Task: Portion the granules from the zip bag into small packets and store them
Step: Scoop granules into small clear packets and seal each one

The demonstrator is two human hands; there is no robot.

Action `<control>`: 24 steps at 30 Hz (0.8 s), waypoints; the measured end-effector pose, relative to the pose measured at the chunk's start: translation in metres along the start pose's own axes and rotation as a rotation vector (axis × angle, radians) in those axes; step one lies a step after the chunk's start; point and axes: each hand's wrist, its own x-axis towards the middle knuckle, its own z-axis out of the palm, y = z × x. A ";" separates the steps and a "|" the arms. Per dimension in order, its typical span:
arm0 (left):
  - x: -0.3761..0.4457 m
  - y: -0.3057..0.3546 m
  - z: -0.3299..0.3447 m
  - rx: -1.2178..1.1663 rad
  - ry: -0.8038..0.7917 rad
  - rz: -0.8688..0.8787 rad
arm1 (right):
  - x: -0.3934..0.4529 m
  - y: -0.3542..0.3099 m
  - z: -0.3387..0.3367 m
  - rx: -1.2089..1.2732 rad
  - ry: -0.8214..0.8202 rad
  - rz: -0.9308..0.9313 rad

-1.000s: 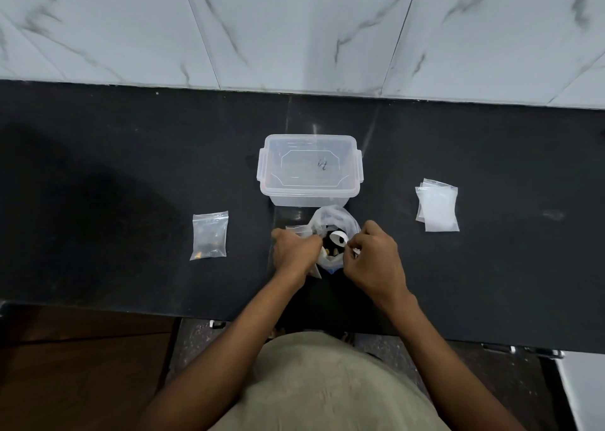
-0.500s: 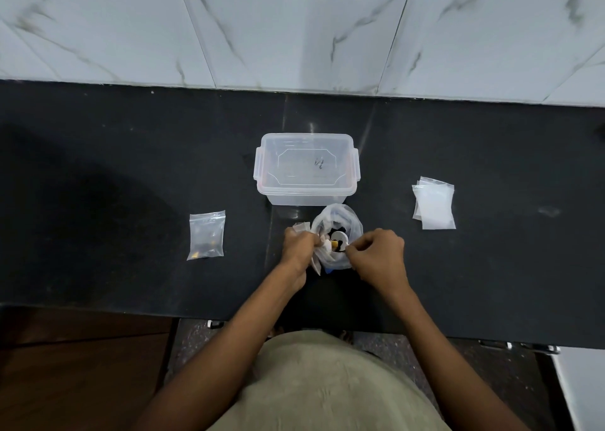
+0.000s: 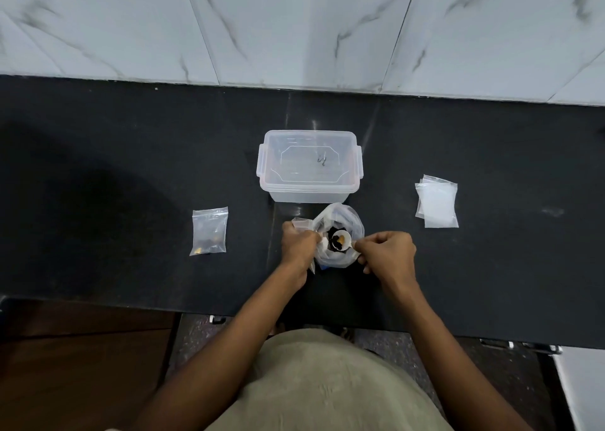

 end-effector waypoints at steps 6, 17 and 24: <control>-0.007 0.003 -0.007 0.218 0.063 0.187 | 0.000 -0.006 -0.011 0.166 -0.065 0.018; -0.029 0.006 -0.010 0.396 0.227 0.784 | -0.032 -0.042 -0.009 0.358 -0.026 -0.390; -0.036 0.015 -0.006 0.197 0.223 0.870 | -0.047 -0.032 0.009 -0.094 0.187 -1.021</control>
